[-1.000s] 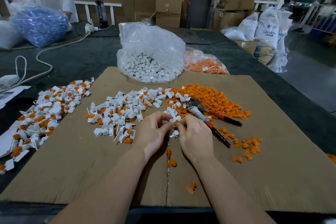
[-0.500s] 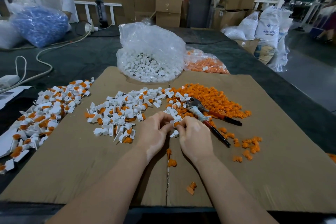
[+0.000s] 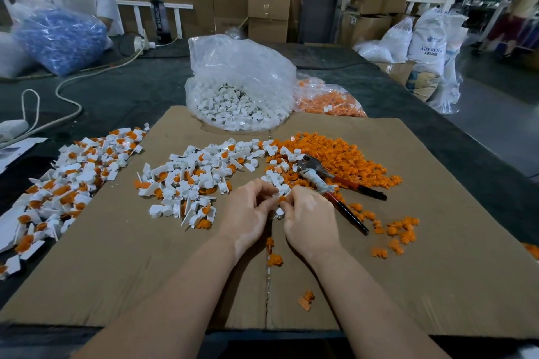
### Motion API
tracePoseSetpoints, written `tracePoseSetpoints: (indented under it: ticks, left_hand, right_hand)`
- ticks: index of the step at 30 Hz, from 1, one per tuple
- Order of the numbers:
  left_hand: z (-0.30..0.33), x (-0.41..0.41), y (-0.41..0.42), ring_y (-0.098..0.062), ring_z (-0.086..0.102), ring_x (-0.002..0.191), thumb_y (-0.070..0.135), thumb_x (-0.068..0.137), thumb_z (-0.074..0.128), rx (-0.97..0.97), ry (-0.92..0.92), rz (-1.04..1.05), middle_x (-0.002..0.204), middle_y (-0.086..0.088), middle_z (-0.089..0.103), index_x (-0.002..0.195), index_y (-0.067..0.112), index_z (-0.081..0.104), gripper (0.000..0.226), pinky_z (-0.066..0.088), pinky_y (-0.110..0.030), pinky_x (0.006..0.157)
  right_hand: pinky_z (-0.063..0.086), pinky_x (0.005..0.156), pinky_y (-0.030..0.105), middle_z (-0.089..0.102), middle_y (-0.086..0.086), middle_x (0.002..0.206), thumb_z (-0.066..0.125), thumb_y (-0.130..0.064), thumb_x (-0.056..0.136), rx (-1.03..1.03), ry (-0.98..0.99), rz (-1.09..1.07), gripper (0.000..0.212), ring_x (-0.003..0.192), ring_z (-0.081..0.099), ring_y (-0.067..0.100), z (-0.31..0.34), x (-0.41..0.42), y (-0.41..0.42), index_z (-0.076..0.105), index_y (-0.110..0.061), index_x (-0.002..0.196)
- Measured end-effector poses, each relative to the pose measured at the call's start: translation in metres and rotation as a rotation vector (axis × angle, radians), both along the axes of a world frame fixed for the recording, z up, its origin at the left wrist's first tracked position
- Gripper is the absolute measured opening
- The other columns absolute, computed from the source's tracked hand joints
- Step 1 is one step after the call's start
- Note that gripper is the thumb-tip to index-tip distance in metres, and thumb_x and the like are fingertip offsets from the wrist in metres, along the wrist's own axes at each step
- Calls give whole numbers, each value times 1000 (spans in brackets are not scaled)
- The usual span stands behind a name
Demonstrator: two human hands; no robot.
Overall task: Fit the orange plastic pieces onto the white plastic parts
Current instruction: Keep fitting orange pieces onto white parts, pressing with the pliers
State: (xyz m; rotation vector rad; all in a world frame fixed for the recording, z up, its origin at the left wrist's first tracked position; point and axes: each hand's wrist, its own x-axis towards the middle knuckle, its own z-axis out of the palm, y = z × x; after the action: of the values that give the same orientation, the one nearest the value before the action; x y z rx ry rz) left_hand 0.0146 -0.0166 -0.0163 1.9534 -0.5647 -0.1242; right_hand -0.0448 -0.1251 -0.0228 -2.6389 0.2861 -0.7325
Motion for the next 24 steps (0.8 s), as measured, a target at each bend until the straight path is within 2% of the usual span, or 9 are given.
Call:
tracePoseSetpoints:
  ticks: [2,4,7,11,14,16,24]
  left_hand:
    - [1,2,2,-17,64,76,10,88,60,-60,68,-3,80,-2,66,85,27,57,18,51,-26,73]
    - [2,2,4,-15,66,73,7,88,59,-145,156,-9,80,-8,67,91,21,60,14,53,-24,71]
    - [2,4,5,-8,64,64,5,90,56,-244,237,7,80,-11,66,96,15,60,13,52,-16,62]
    - [2,5,5,-13,64,70,5,91,55,-265,249,27,84,-17,65,102,9,60,13,53,-25,69]
    - [1,4,5,-10,64,69,6,91,55,-244,229,26,87,-15,68,101,12,61,13,51,-17,64]
    - [1,4,5,-11,65,72,8,91,56,-204,196,27,86,-11,69,100,14,61,13,51,-19,68]
    - [2,2,5,-20,66,80,11,89,58,-144,138,25,83,-9,68,95,21,61,11,53,-42,83]
  right_hand:
    - [40,66,26,62,5,81,59,-18,89,61,-27,9,12,75,54,17,1,0,0,60,-7,83]
    - [41,64,25,63,3,78,61,-19,89,157,-46,17,14,73,55,16,3,0,-1,62,-7,82]
    - [49,64,33,64,-2,72,64,-21,87,314,-87,63,13,70,57,13,4,-1,-2,66,-9,80]
    - [50,66,29,58,-9,74,67,-16,83,402,-133,103,5,71,53,7,5,-1,-2,65,-14,88]
    - [50,70,27,56,-6,81,67,-9,82,409,-169,141,23,74,53,8,5,-1,-2,65,-16,104]
    - [48,71,22,58,-5,87,67,-7,83,387,-175,178,32,74,52,6,6,-1,-2,65,-20,112]
    - [47,73,21,55,-10,86,65,-9,85,374,-150,172,21,77,51,3,6,0,-3,69,-19,103]
